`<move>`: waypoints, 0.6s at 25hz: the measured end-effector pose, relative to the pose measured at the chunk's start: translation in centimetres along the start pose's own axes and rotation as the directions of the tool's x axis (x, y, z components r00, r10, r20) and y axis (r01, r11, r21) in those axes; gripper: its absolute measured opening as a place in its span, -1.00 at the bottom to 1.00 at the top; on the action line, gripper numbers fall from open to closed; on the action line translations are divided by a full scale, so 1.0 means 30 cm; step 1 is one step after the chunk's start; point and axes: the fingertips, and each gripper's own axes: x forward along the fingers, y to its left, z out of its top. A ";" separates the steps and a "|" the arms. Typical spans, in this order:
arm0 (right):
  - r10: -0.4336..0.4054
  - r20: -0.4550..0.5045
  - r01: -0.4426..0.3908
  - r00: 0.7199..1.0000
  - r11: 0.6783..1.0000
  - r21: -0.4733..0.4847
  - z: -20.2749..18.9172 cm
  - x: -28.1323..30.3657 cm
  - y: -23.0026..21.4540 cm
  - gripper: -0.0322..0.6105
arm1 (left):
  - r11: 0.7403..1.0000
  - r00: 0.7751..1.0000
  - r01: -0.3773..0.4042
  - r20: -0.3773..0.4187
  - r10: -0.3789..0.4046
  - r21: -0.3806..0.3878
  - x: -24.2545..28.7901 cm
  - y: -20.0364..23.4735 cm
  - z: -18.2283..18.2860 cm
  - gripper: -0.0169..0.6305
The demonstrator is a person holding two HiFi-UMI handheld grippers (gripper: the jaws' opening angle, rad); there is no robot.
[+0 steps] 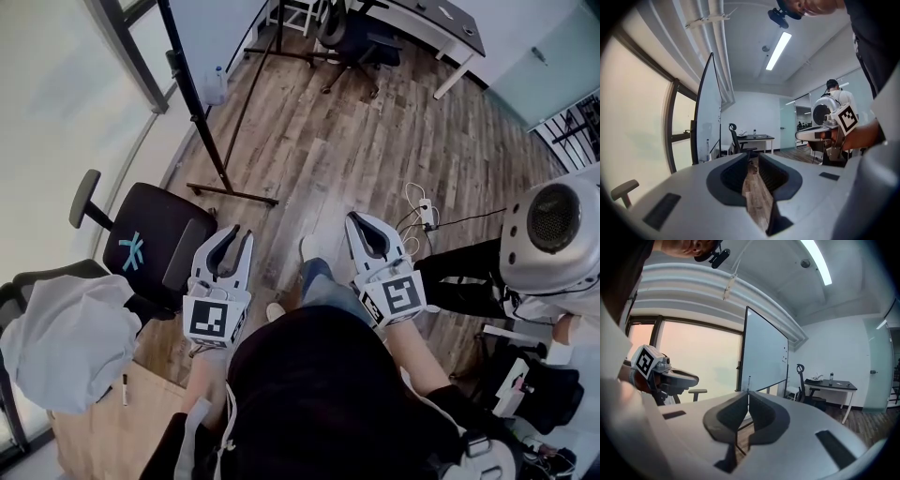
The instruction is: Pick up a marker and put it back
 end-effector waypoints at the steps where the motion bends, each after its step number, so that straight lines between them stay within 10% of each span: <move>1: 0.004 0.003 -0.004 1.000 1.000 -0.001 0.007 0.030 -0.018 -0.85 | 1.000 1.000 -0.003 -0.003 0.003 0.001 0.028 0.015 -0.001 -0.70; 15: 0.142 -0.006 -0.142 0.990 0.990 0.014 0.055 0.418 -0.362 -0.85 | 0.992 0.991 -0.126 -0.050 0.125 -0.017 0.480 0.183 0.068 -0.70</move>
